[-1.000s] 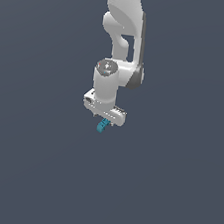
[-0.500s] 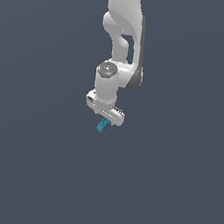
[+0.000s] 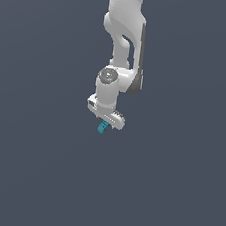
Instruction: Pick up the object and move it to a goal position.
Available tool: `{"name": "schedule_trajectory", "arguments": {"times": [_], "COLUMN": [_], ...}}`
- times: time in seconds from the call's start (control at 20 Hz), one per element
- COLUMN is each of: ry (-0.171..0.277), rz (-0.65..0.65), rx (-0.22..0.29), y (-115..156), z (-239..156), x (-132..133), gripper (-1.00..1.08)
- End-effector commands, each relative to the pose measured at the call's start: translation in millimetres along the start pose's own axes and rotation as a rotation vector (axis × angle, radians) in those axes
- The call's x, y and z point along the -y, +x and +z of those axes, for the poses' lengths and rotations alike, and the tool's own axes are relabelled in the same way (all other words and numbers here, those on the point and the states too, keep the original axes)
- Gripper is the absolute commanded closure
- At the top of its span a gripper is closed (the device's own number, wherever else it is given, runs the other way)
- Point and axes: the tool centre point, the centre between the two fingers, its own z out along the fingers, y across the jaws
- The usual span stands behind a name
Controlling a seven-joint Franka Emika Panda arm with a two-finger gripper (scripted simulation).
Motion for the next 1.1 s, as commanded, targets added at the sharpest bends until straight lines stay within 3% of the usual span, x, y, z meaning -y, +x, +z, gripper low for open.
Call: {"name": "schedule_trajectory", "arguments": {"times": [0.0, 0.4, 0.45, 1.05], "ry": [0.0, 0.0, 0.0, 0.0], "rz": [0.002, 0.003, 0.003, 0.003], "rx": [0.001, 0.001, 0.001, 0.001], "y": [-1, 0, 0, -1], "z": [12, 29, 29, 28], "x": [-1, 0, 0, 1], "gripper": [-0.92, -0.92, 1.08, 1.08]}}
